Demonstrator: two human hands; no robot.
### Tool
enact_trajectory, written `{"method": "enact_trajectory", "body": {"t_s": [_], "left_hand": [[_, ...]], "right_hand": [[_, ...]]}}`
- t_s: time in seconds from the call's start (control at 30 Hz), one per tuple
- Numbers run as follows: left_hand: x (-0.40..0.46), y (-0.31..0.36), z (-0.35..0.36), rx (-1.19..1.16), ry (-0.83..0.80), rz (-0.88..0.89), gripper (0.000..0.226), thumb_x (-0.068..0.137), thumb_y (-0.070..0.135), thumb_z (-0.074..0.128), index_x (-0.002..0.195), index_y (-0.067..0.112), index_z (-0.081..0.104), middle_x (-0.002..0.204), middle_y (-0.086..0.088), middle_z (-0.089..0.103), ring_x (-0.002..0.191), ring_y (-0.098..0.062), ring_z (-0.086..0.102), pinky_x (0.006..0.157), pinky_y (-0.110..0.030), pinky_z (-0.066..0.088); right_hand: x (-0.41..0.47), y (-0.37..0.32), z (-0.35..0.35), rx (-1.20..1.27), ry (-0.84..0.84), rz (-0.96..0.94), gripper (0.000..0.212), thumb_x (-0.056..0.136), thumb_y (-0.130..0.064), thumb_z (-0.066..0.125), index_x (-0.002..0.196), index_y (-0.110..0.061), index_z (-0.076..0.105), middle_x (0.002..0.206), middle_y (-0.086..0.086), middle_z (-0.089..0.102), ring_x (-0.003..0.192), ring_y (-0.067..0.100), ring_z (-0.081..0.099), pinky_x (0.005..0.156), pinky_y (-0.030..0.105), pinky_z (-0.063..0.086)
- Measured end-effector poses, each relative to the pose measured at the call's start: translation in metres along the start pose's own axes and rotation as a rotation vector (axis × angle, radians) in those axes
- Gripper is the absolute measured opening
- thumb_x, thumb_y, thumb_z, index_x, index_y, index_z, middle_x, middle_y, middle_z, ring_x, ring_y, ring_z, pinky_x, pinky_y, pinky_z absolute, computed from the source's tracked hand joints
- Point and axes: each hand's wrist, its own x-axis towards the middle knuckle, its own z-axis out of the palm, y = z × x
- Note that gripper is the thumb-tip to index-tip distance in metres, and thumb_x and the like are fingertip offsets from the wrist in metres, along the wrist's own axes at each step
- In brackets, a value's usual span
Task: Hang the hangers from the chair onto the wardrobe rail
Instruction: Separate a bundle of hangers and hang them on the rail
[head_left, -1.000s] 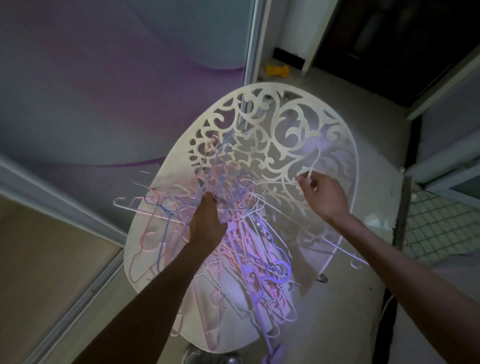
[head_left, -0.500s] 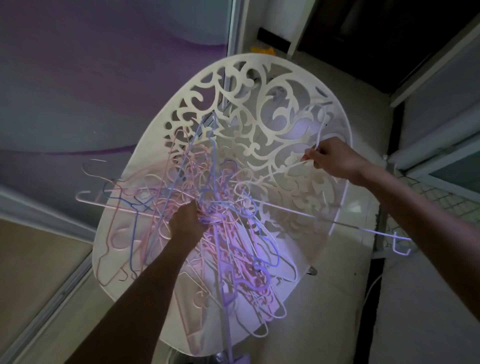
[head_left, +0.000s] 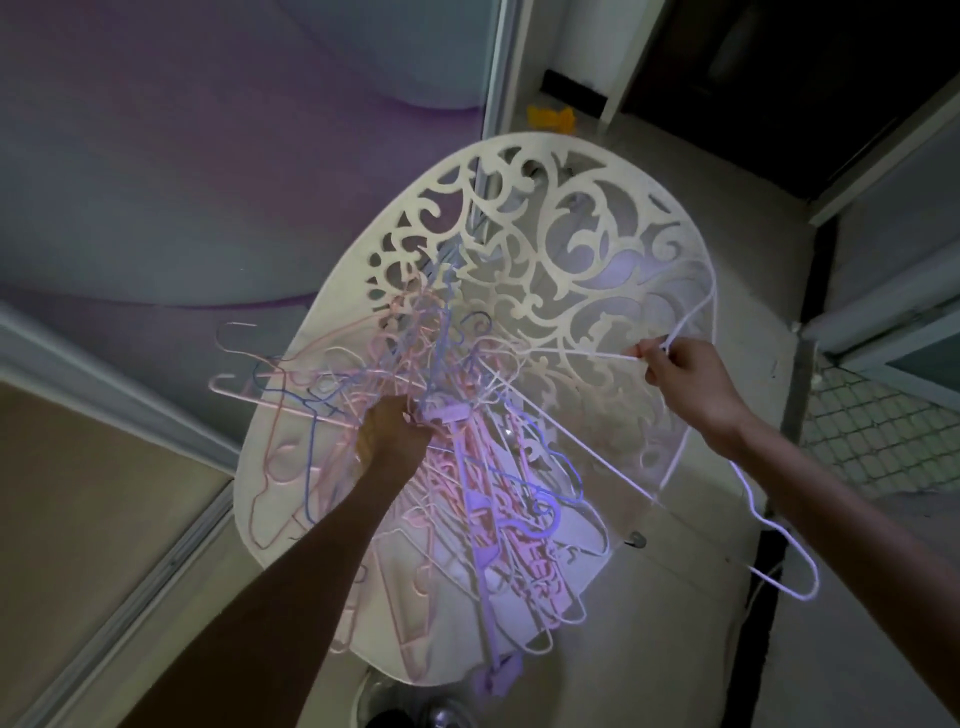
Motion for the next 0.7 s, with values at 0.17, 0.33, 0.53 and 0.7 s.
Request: {"method": "enact_trajectory", "body": {"t_s": [0.17,0.33,0.53,0.7], "left_hand": [[-0.007,0.01,-0.044,-0.164,-0.017,0.02,0.047,0.081,0.031,0.07,0.047,0.015,0.041,0.057,-0.011,0.053,0.066,-0.025,0.054,0.067,-0.031,0.041],[-0.04,0.031,-0.095,-0.442,-0.028,-0.079,0.048,0.086,0.045,0.06,0.051,0.015,0.046,0.057,-0.011,0.051,0.057,-0.022,0.049,0.065,-0.03,0.039],[-0.107,0.046,-0.189,-0.606,-0.2,-0.211,0.038,0.097,0.032,0.045,0.064,0.015,0.049,0.056,-0.001,0.042,0.029,-0.005,0.039,0.033,-0.008,0.026],[-0.174,0.039,-0.289,-0.618,-0.346,-0.309,0.033,0.101,0.017,0.033,0.073,0.01,0.051,0.057,-0.002,0.049,0.025,-0.003,0.04,0.036,-0.009,0.033]], "right_hand": [[-0.02,-0.015,-0.008,0.061,0.006,0.017,0.029,0.097,-0.02,0.044,0.095,-0.006,0.07,0.06,-0.002,0.051,0.052,0.008,0.044,0.045,0.012,0.032],[-0.034,-0.059,-0.017,0.08,-0.028,0.005,0.031,0.098,-0.017,0.039,0.104,-0.004,0.067,0.063,-0.001,0.05,0.051,0.011,0.041,0.041,0.014,0.031],[-0.064,-0.142,-0.027,0.041,-0.181,-0.078,0.029,0.098,-0.017,0.039,0.1,-0.009,0.067,0.062,0.001,0.05,0.044,0.006,0.046,0.035,0.01,0.028],[-0.111,-0.22,-0.024,-0.007,-0.422,-0.18,0.03,0.1,-0.02,0.038,0.08,-0.015,0.06,0.06,0.001,0.046,0.027,-0.002,0.042,0.03,0.009,0.026]]}}
